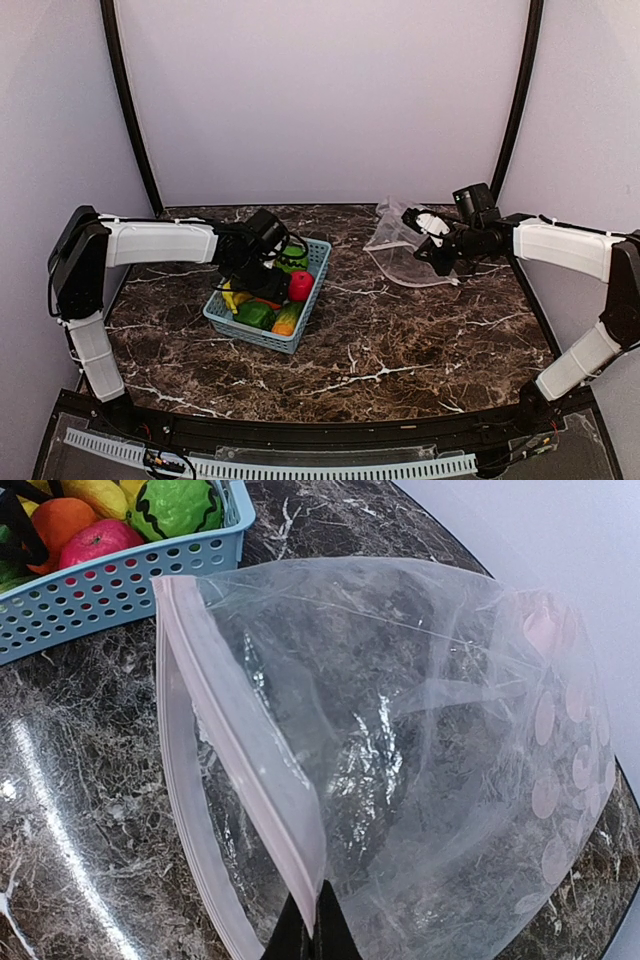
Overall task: Place the food in the zip-top bag and seal the zipper
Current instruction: Pick up the fake fruit from the bin.
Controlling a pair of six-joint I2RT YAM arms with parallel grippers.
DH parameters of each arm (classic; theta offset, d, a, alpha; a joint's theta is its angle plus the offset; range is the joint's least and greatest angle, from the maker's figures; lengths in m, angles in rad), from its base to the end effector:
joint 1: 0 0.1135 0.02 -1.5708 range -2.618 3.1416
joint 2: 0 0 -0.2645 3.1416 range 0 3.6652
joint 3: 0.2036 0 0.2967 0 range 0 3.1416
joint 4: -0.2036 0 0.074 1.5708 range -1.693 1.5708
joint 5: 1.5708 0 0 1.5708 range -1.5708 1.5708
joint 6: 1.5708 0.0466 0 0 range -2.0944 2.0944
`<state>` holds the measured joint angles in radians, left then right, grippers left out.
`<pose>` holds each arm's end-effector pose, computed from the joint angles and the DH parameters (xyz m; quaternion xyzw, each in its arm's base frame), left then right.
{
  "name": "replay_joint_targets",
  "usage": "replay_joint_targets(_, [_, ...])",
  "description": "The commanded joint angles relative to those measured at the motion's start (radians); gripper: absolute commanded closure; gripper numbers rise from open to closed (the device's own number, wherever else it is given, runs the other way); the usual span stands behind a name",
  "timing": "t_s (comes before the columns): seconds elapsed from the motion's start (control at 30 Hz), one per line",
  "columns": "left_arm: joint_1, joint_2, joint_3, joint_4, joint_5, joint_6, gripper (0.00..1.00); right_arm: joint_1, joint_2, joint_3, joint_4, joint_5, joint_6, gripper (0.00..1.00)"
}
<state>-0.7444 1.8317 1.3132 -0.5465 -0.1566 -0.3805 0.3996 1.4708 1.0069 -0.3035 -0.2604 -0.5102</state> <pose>0.3201 -0.2850 0.1722 0.1554 0.9528 -0.0690 0.2514 0.3325 0.1534 0.2177 -0.4466 0.7975 0.0979 0.3937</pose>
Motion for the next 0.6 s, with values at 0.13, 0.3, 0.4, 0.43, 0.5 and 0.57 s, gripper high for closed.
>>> replay_joint_targets(0.13, [0.007,0.051,0.047,0.014,-0.041,-0.002,0.3,0.007,-0.022,-0.02,-0.001,-0.022,0.012,1.0])
replay_joint_targets(0.3, [0.006,0.026,0.09,-0.057,-0.042,0.0,0.5,0.008,-0.03,-0.001,-0.027,-0.055,0.019,1.0])
replay_joint_targets(0.4, [0.004,-0.039,0.121,-0.156,-0.046,-0.01,0.56,0.008,-0.023,0.033,-0.063,-0.065,0.018,1.0])
replay_joint_targets(0.43, [0.004,-0.056,0.128,-0.178,-0.047,-0.012,0.57,0.008,-0.018,0.049,-0.075,-0.07,0.019,1.0])
replay_joint_targets(0.5, [0.004,-0.11,0.135,-0.192,-0.05,-0.013,0.58,0.006,0.002,0.086,-0.107,-0.081,0.027,1.0])
replay_joint_targets(0.57, [0.004,-0.157,0.141,-0.167,-0.023,-0.002,0.59,0.008,0.03,0.135,-0.155,-0.103,0.038,1.0])
